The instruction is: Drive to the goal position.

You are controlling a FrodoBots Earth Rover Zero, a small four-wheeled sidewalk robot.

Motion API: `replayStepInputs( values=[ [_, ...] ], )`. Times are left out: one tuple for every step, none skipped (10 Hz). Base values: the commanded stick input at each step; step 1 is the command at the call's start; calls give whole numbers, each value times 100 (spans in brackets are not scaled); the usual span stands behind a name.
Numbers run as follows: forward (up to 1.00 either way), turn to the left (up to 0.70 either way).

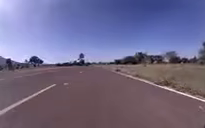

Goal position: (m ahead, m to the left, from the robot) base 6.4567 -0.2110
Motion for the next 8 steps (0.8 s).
replayStepInputs(
  values=[
    [100, 0],
    [100, 0],
    [100, 0],
    [100, 0],
    [100, 0],
    [100, 0],
    [100, 0],
    [100, 0]
  ],
)
